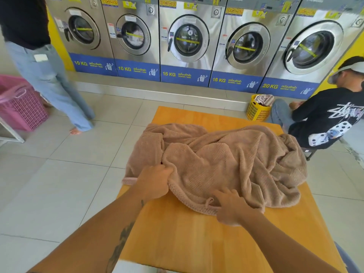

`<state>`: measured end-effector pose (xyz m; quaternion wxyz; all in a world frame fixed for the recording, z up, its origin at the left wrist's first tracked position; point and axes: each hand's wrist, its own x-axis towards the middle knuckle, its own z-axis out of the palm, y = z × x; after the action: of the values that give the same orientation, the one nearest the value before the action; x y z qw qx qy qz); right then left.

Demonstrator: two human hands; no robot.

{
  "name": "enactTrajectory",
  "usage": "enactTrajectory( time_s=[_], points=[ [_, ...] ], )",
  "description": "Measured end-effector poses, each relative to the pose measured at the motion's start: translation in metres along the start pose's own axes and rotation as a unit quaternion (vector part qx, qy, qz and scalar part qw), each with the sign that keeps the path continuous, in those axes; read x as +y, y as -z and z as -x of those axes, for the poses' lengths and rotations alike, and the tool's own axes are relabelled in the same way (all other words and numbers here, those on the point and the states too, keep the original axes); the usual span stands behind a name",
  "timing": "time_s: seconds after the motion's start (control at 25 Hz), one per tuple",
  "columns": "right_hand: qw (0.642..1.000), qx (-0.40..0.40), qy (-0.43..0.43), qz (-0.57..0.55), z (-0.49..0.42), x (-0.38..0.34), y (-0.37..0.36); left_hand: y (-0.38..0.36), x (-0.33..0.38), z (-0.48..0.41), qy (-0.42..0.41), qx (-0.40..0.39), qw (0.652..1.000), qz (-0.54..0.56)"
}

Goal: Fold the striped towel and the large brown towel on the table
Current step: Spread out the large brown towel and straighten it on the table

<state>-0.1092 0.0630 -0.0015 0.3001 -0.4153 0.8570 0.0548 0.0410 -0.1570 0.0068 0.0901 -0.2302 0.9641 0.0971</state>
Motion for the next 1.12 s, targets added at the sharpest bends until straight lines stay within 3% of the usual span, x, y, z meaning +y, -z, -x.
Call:
enactTrajectory(
  time_s=[0.08,0.16,0.28,0.4,0.56,0.68,1.0,1.12],
  points=[
    [0.999,-0.015,-0.004,0.04,0.008,0.004,-0.017,-0.007,-0.001,0.013,0.021,-0.006,0.999,0.048],
    [0.998,0.013,0.007,0.061,0.015,0.016,-0.031,-0.021,-0.002,0.029,0.083,-0.071,0.993,0.043],
    [0.992,0.027,0.099,-0.069,0.028,0.033,-0.036,-0.041,0.008,0.061,0.182,-0.15,0.972,-0.021],
    [0.954,0.117,0.171,-0.215,0.049,0.05,-0.031,-0.047,0.046,0.086,0.254,-0.165,0.951,-0.058],
    [0.95,0.182,0.16,-0.198,0.065,0.095,-0.021,-0.041,0.119,0.087,0.164,-0.109,0.98,0.028],
    [0.973,0.133,0.07,-0.177,0.078,0.137,-0.019,-0.032,0.177,0.077,0.09,-0.089,0.988,0.086],
    [0.978,0.078,-0.077,-0.179,0.104,0.182,-0.023,-0.053,0.258,0.03,-0.103,-0.044,0.993,0.042],
    [0.98,0.067,-0.11,-0.15,0.11,0.185,-0.022,-0.068,0.273,0.003,-0.084,-0.039,0.991,0.095]
  ],
)
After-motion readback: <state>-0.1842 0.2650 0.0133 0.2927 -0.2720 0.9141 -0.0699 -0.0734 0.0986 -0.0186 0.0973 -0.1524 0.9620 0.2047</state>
